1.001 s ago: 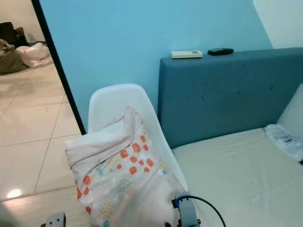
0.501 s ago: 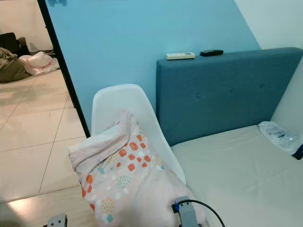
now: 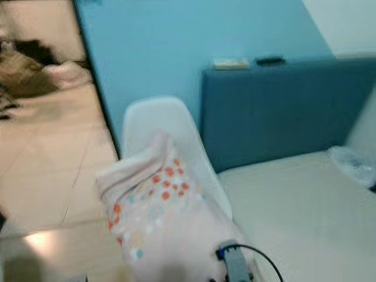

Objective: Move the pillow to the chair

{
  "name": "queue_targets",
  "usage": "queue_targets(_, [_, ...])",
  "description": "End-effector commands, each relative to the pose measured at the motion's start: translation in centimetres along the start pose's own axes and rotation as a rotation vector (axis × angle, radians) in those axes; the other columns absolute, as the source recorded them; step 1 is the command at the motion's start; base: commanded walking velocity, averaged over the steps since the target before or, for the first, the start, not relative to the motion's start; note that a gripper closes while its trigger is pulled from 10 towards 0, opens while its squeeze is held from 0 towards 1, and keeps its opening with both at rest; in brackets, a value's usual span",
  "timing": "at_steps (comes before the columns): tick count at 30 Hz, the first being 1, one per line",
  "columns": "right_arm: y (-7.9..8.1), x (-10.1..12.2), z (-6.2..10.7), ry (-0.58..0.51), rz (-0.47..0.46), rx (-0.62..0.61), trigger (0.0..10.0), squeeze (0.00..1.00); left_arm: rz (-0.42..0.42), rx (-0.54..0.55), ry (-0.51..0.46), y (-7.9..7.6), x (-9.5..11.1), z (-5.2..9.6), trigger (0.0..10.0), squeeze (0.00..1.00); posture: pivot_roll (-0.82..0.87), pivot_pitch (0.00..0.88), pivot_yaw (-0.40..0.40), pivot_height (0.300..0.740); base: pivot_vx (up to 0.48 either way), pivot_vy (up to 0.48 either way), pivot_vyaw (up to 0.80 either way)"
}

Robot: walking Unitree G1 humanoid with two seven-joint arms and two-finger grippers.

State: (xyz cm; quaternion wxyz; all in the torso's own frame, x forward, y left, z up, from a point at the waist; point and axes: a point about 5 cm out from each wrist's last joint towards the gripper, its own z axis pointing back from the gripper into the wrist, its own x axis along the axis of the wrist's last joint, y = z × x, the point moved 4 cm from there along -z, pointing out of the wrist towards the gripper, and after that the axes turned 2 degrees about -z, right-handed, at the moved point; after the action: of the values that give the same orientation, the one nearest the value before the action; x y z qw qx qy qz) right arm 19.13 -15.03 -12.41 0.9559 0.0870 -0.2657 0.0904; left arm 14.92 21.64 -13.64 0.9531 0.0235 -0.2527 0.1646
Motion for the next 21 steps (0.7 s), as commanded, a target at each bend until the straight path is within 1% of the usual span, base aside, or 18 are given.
queue_targets(1, [0.21,0.06,-0.08,0.005,-0.006,0.003,10.0,0.0,-0.016,-0.012,-0.026,-0.28,0.96,-0.13,10.0,0.0,0.1,0.0,-0.052,0.74,-0.356,0.0,0.0])
queue_targets(21, [0.09,-0.21,-0.03,0.012,-0.014,-0.003,10.0,0.0,-0.036,-0.025,-0.022,-0.54,0.94,-0.15,10.0,0.0,0.09,0.0,-0.051,0.74,-0.352,0.0,0.0])
